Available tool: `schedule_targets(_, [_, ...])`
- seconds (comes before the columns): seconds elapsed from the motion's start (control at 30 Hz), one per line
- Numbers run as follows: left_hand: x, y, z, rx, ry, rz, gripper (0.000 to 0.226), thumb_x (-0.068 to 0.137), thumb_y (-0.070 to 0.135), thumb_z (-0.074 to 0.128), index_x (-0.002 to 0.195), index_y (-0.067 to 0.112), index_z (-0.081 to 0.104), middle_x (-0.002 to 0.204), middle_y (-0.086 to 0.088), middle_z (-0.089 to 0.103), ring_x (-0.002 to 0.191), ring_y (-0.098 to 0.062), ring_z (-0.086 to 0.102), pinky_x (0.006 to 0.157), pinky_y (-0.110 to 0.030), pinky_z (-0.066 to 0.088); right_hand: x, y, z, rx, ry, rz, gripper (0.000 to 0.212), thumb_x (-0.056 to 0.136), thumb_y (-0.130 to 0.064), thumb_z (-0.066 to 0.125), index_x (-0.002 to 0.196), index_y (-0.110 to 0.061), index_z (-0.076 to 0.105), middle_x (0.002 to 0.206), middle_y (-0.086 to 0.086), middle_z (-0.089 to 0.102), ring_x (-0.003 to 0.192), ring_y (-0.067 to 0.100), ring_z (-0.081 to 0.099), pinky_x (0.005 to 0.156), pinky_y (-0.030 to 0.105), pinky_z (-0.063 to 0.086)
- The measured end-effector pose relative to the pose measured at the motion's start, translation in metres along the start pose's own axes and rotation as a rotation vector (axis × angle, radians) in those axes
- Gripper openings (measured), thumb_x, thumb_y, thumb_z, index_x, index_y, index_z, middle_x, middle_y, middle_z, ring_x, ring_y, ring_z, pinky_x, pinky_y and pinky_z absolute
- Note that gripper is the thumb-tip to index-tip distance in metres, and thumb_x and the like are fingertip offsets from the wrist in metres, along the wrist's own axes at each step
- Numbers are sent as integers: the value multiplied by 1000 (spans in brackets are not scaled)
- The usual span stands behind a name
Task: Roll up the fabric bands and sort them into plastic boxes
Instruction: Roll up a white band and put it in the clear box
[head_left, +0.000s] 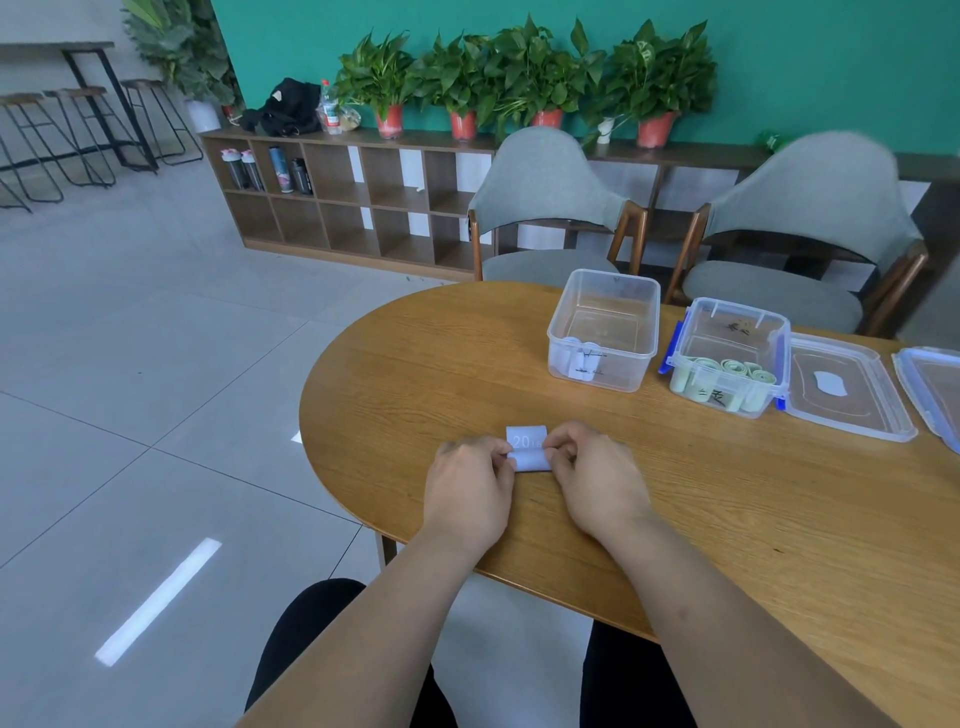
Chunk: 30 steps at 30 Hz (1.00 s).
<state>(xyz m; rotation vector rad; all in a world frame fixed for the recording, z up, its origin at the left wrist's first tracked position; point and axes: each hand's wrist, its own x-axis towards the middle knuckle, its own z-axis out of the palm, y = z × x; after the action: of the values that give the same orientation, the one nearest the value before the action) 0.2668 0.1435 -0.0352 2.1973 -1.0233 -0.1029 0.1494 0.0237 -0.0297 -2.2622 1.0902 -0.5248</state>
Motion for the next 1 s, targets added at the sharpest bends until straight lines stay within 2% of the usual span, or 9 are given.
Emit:
schedule_targets(0.1, [2,2,1,23,10,4,22,101,32,61,120,30,73,102,13,75,110,-19,55,92,-32,45,-1,0,1,11,2,-2,7,96,-35,65,103,-36,69,86,-17,68,89,10,66,79,36,57])
schedule_targets(0.2, [4,3,2,38,19,6,23,102,31,60,122,29,71,104,11,76,109,-20,56,93,-34,46,-4,3,3,-1,-1,-27,19,92,-29,71,109,-37,69,93,-18,69,89,7,66,84,36,58])
schedule_targets(0.33, [2,0,5,12,44,54,23,99,26,64,121,32,62,96,12,73,99,-18,57,88,-38,49,-1,2,4,-32,5,-30,20,97,-30,67,116,-36,71,97,-15,70,94,11,66,86,37,58])
schedule_targets(0.43, [2,-5,8,40,55,111,25,93,22,70,115,32,63,94,12,71,94,-20,56,87,-40,49,5,-2,2,-68,-8,-16,21,100,-34,62,119,-34,72,98,-13,74,99,16,68,87,38,57])
schedule_targets(0.67, [15,-4,11,135,62,124,20,97,25,65,116,31,67,103,9,71,101,-20,54,88,-38,47,8,-5,1,-126,31,-44,14,100,-35,61,113,-38,66,90,-15,72,91,17,67,77,38,57])
schedule_targets(0.77, [20,-4,10,160,57,130,21,100,28,61,120,30,70,106,8,72,103,-21,54,87,-37,47,7,-4,2,-172,29,-78,22,99,-38,64,121,-39,65,95,-14,69,94,15,66,77,35,56])
schedule_targets(0.9, [25,-4,10,180,61,163,27,98,26,64,124,31,66,100,6,72,99,-22,55,84,-39,48,13,-6,4,-225,40,-79,26,101,-39,61,127,-37,66,105,-10,70,100,18,66,77,34,54])
schedule_targets(1.0, [26,-7,10,179,59,173,24,95,24,68,117,33,65,95,9,68,97,-21,55,81,-40,49,18,-8,5,-285,27,-93,28,104,-40,54,130,-36,65,115,-6,69,105,21,65,75,32,48])
